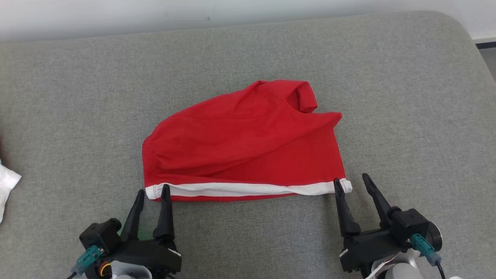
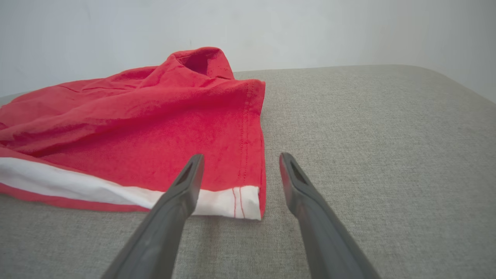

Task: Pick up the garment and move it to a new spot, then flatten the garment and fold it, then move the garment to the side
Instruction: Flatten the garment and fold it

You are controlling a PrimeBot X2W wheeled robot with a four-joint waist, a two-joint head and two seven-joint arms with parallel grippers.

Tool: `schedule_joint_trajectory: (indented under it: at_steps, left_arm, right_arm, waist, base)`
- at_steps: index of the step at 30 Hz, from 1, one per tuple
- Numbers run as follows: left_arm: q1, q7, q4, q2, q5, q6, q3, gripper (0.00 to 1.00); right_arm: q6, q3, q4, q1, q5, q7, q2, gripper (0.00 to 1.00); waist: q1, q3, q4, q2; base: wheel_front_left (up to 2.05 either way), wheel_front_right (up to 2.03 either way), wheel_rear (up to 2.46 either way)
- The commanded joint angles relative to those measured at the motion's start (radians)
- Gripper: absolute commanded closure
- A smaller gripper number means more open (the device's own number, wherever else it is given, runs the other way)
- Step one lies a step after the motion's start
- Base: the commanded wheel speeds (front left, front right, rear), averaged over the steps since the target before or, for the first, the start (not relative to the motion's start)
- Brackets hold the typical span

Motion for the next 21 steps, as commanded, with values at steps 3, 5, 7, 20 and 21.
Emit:
schedule_joint_trajectory:
  at_steps: [3,5,7,20,21]
  left_arm:
    - [0.013,-0.001,-0.005,-0.003,-0.008,0.000,-0.013,0.56]
    - [0.013,-0.001,-0.006,0.002,-0.011,0.000,-0.021,0.64]
    - [0.010,-0.001,-0.010,0.007,-0.014,0.000,-0.030,0.71]
    - [0.016,-0.001,-0.036,0.027,-0.027,-0.001,-0.050,1.00]
    - [0.017,-0.001,-0.036,0.027,-0.027,-0.001,-0.051,1.00]
  right_arm:
    - [-0.003,0.010,0.004,0.003,0.018,0.000,0.002,0.00]
    - [-0.003,0.023,0.012,0.000,0.025,0.000,0.002,0.00]
    - [-0.003,0.028,0.019,-0.002,0.031,0.000,0.001,0.00]
    - [-0.003,0.059,0.049,-0.005,0.073,0.000,0.001,0.00]
    - [-0.003,0.057,0.051,-0.004,0.075,0.000,0.001,0.00]
  waist:
    - [0.0000,0.005,0.003,-0.0001]
    - [0.0000,0.008,0.005,-0.0001]
    - [0.0000,0.011,0.007,-0.0001]
    - [0.0000,0.010,0.007,-0.0001]
    - [0.0000,0.010,0.007,-0.0001]
  base:
    - [0.00,0.00,0.00]
    - [0.00,0.00,0.00]
    - [0.00,0.00,0.00]
    - [0.00,0.00,0.00]
    - [0.00,0.00,0.00]
